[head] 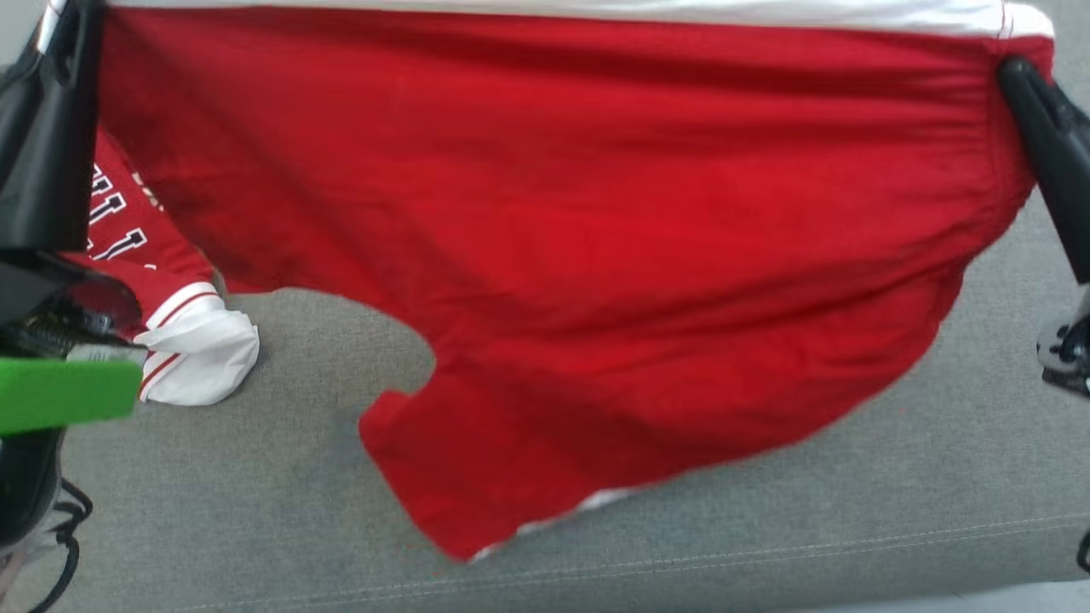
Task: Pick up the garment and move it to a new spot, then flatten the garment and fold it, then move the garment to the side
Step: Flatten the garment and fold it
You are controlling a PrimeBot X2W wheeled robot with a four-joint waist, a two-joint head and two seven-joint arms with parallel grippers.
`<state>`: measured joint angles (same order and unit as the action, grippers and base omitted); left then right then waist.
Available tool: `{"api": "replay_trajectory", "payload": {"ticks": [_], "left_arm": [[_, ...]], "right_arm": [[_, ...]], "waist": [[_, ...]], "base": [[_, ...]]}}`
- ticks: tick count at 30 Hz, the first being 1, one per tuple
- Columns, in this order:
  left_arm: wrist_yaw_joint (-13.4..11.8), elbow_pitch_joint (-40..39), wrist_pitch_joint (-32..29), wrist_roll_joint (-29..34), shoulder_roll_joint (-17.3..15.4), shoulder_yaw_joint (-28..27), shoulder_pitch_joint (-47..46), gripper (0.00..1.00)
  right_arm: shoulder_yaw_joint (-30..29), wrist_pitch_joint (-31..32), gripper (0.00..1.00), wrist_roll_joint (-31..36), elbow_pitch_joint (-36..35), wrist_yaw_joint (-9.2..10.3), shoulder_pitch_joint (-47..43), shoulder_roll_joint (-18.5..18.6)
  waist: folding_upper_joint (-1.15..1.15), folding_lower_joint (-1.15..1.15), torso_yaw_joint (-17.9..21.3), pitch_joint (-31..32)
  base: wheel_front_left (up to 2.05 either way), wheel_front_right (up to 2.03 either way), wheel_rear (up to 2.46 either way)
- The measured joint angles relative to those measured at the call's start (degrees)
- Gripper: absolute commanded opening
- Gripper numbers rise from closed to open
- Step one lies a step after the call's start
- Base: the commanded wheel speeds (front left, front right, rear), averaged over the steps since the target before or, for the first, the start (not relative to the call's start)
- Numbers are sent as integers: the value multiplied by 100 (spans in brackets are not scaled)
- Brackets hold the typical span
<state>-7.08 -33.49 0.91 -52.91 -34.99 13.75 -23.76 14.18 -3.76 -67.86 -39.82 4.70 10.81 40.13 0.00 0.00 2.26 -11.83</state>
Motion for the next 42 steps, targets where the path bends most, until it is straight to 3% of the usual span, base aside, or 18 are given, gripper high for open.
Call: {"api": "replay_trajectory", "payload": {"ticks": [7, 10, 17, 21, 26, 34, 36, 42], "left_arm": [[154, 911, -401, -405, 291, 388, -1305, 0], [299, 1359, -441, -422, 564, 546, -2067, 0], [456, 2269, -493, -49, 1063, 904, -3626, 0], [458, 2754, -602, 207, 1141, 1061, -4166, 0], [515, 3065, -647, 353, 1390, 1266, -4313, 0], [611, 2638, -530, 76, 1651, 1233, -4299, 0], [730, 2571, -368, 54, 1663, 1234, -4210, 0], [1069, 2681, 103, 126, 1686, 1527, -3175, 0]], "right_arm": [[104, 555, 0, -307, 1239, 141, 1802, -303], [92, 603, 0, -283, 1752, 198, 2770, -665], [-138, 573, 0, 241, 3062, 253, 4585, -1143], [-158, 584, 0, 536, 3758, 248, 5123, -1257], [49, 720, 0, 602, 4254, 254, 5182, -1437], [-162, 740, 0, 439, 3784, 254, 5105, -1313], [-237, 637, 0, 406, 3732, 253, 4966, -1316], [-229, 181, 0, 369, 3808, -15, 3861, -1524]], "waist": [[0, 0, -144, -498], [0, 0, -212, -721], [0, 0, -377, -1246], [0, 0, -465, -1550], [0, 1, -526, -1942], [0, 1, -516, -2566], [0, 0, -502, -2713], [0, 1, -396, -2872]], "base": [[0, 0, 0], [0, 0, 0], [0, 0, 0], [0, 0, 0], [0, 0, 0], [0, 0, 0], [0, 0, 0], [0, 0, 0]]}}
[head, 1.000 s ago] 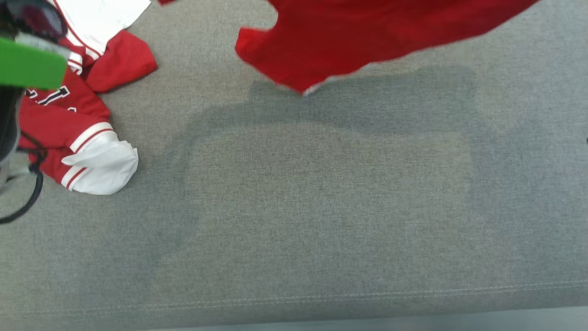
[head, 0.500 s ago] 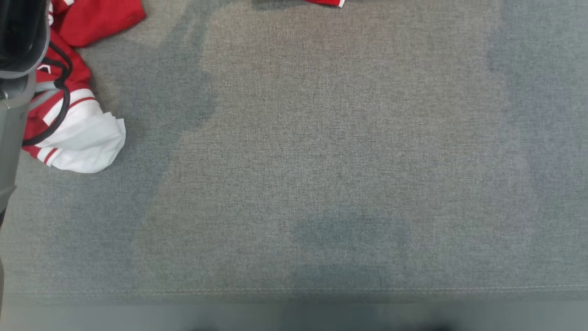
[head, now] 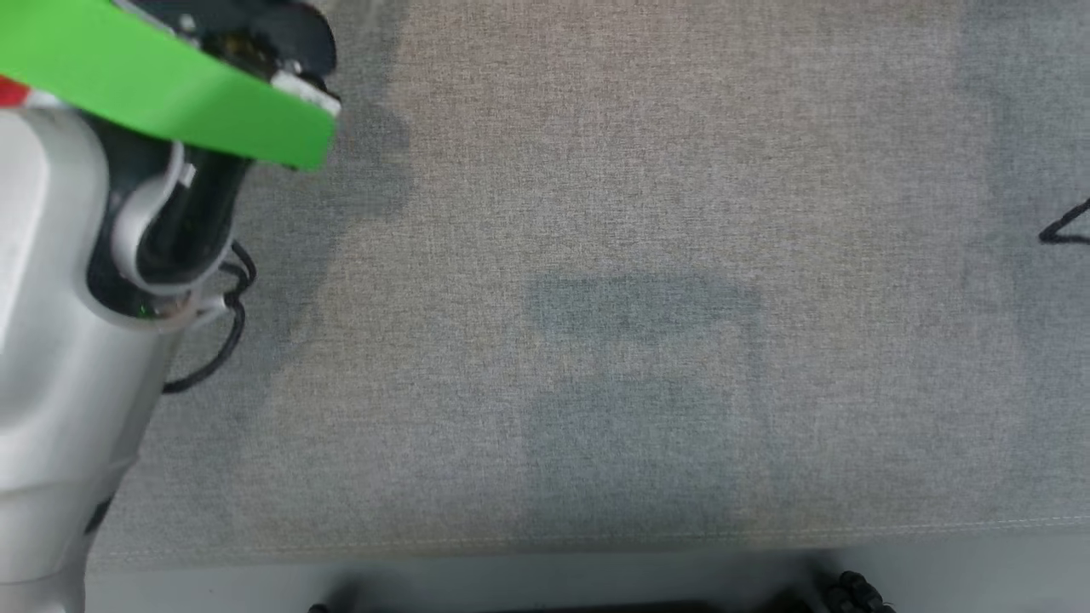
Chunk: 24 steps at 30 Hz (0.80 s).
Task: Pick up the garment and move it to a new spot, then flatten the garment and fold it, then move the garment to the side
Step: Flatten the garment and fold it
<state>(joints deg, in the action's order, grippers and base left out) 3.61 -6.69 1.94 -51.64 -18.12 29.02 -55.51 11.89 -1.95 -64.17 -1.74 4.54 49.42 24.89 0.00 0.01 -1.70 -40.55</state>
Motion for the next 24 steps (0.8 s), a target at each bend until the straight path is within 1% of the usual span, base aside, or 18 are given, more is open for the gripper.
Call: {"api": "replay_trajectory", "payload": {"ticks": [2, 8, 11, 13, 15, 18, 21, 24], "left_arm": [[48, 3, 133, 15, -29, 85, 297, 0], [47, -131, 405, 23, -73, 182, 1031, 0], [22, -174, 558, 22, -91, 200, 1509, 0], [-49, -185, 665, 22, -113, 211, 1876, 0], [-119, -188, 765, 22, -112, 249, 2228, 0], [-181, -196, 893, -20, -66, 335, 2714, 0], [-274, -200, 982, -35, -62, 367, 3140, 0], [-424, -269, 1022, -69, -55, 364, 3525, 0]], "right_arm": [[9, -115, 0, -1, 32, -99, -310, -24], [55, -257, 0, -154, 33, -294, -1167, -77], [214, -309, 0, -104, 34, -403, -1531, -54], [226, -365, 0, -112, 34, -409, -1776, -98], [229, -377, 0, -119, 33, -455, -2046, -82], [263, -382, 0, -113, 33, -485, -2524, 49], [223, -411, 0, -212, 16, -505, -3049, 93], [118, -433, 0, -349, -22, -505, -3514, 115]], "waist": [[0, 0, 26, 63], [0, -1, 132, 440], [0, -1, 203, 657], [0, -1, 252, 804], [0, -1, 301, 954], [0, -1, 361, 1183], [0, -1, 399, 1415], [0, -1, 422, 1639]], "base": [[0, 0, 0], [0, 0, 0], [0, 0, 0], [0, 0, 0], [0, 0, 0], [0, 0, 0], [0, 0, 0], [0, 0, 0]]}}
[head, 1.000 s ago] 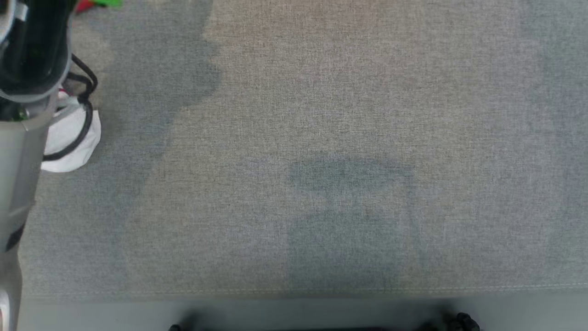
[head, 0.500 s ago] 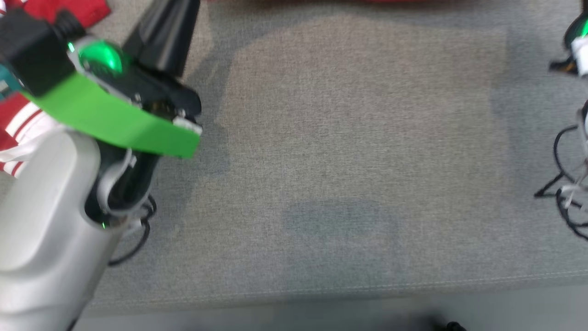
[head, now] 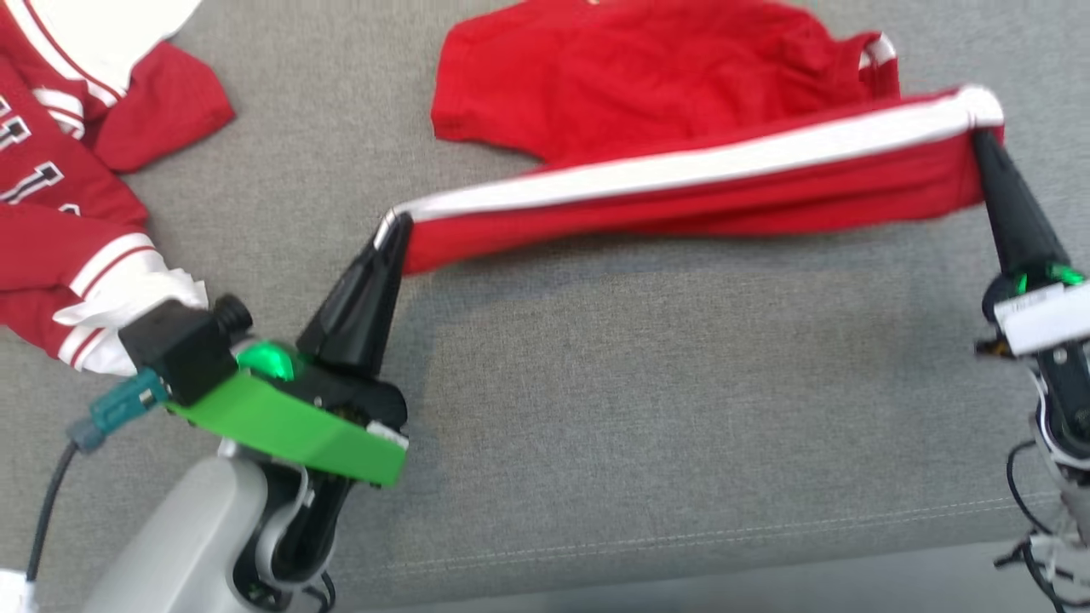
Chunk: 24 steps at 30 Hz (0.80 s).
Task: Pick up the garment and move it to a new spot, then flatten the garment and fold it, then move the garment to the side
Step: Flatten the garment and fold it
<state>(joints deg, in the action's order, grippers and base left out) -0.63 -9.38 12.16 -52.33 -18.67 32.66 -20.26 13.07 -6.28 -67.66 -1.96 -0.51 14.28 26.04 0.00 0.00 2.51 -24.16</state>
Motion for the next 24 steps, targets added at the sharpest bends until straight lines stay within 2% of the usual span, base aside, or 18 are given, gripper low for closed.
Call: {"api": "replay_trajectory", "payload": {"ticks": [10, 24], "left_arm": [[-193, -549, 48, 2, 48, 118, 711, 0], [-376, -883, 52, 86, -175, 109, 1724, 0]], "right_arm": [[-211, -58, 0, -308, -77, -18, -1400, 129], [-190, -185, 0, -576, -213, -254, -2609, 76]], "waist": [[0, 0, 20, 502], [0, 0, -10, 507]], "base": [[0, 0, 0], [0, 0, 0]]}}
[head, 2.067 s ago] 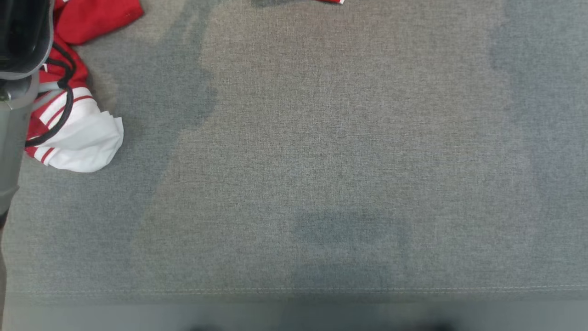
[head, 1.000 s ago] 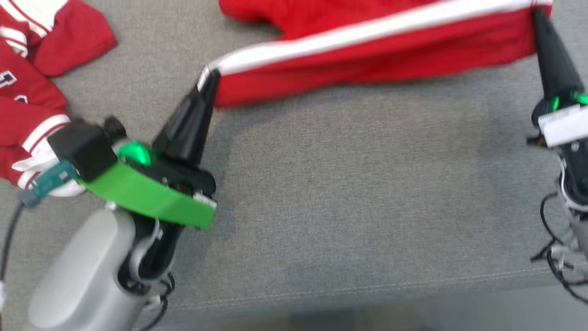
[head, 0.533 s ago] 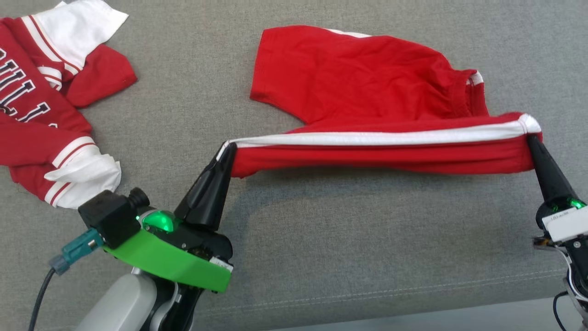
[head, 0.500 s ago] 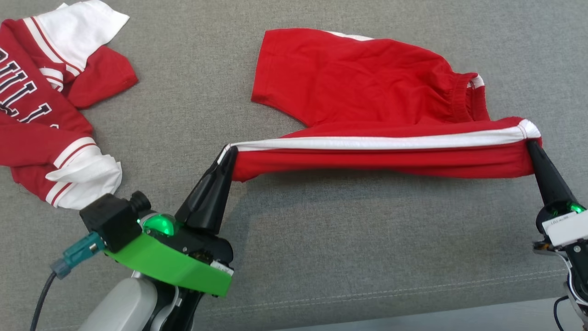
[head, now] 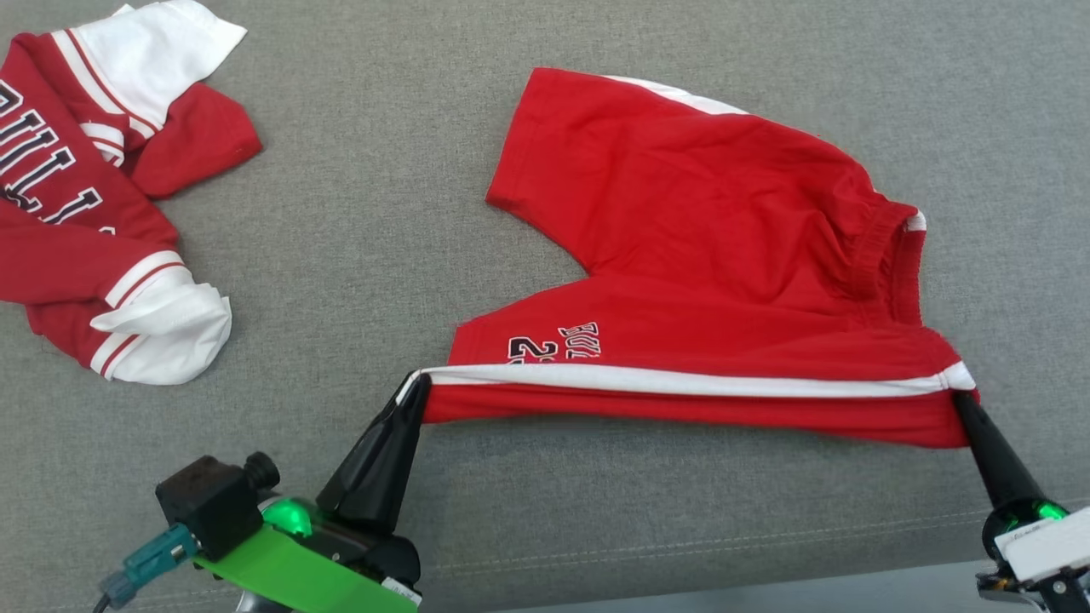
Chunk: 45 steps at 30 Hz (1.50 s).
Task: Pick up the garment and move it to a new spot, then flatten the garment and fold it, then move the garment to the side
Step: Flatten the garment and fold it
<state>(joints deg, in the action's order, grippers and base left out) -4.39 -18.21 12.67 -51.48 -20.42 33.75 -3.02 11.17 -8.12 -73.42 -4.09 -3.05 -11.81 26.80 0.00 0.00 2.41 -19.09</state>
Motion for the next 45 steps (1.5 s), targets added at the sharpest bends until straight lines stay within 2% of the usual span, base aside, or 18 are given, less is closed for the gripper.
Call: {"api": "replay_trajectory", "payload": {"ticks": [3, 12, 20, 25, 31, 39, 45], "left_arm": [[-59, -51, 7, 30, -125, -73, 294, 0], [-69, -344, 57, 310, -413, -299, 432, 0], [-7, -581, -274, 455, -709, -356, -578, 0], [93, -622, -695, 657, -811, -310, -1387, 0], [258, -479, -1236, 691, -724, -65, -2336, 0], [423, -2, -1752, 743, -372, 204, -3362, 0], [554, 466, -1964, 791, -210, 258, -3967, 0]], "right_arm": [[93, -21, 0, -30, -119, -107, -291, -69], [138, -131, 0, 67, -544, -193, -268, -41], [146, -203, 0, 196, -1082, -201, 190, -38], [154, -249, 0, 186, -1346, -243, 549, -204], [199, -302, 0, 175, -1421, -243, 886, -436], [318, -341, 0, 177, -1499, -249, 1294, -646], [53, -449, 0, 188, -1282, -244, 1410, -724]], "waist": [[0, 0, -29, -46], [0, 0, 38, -206], [0, 0, 109, -472], [0, 0, 205, -694], [0, 0, 364, -996], [0, 0, 579, -1414], [0, 0, 751, -1599]], "base": [[0, 0, 0], [0, 0, 0], [0, 0, 0], [0, 0, 0], [0, 0, 0], [0, 0, 0], [0, 0, 0]]}}
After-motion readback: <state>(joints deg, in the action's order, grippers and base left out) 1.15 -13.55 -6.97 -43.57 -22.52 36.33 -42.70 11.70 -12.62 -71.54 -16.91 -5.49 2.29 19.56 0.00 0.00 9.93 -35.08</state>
